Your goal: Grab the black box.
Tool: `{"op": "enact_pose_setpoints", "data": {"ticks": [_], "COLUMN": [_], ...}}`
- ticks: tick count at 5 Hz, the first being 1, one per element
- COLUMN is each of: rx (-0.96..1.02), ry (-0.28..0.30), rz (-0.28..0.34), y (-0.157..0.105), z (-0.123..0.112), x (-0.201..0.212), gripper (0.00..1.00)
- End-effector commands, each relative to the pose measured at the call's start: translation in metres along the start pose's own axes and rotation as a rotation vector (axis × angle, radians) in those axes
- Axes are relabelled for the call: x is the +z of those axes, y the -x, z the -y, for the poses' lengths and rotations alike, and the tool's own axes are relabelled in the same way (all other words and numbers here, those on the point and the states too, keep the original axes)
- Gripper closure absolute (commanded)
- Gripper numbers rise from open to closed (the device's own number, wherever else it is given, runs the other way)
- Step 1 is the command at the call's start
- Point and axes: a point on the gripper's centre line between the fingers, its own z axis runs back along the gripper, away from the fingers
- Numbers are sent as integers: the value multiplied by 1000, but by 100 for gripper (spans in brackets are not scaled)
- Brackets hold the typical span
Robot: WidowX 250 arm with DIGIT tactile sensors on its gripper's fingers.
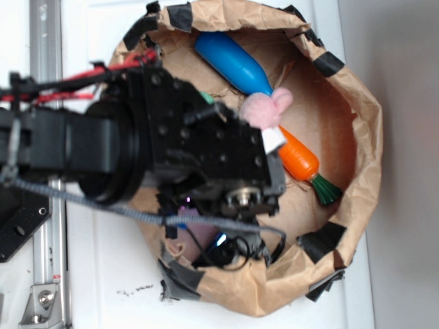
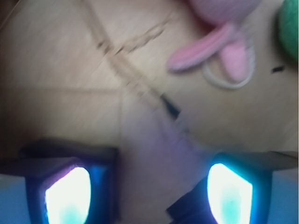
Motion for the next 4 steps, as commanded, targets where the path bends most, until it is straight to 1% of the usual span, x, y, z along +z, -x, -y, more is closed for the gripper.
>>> {"op": "enact_pose_setpoints", "data": {"ticks": [1,2,4], "rx": [-25,-20,-48], "ry": [65,37,38], "rz": [48,25,-46], "y": [3,0,1], "z": [3,7,23], "x": [22,7,-32], "gripper": [0,0,0]}}
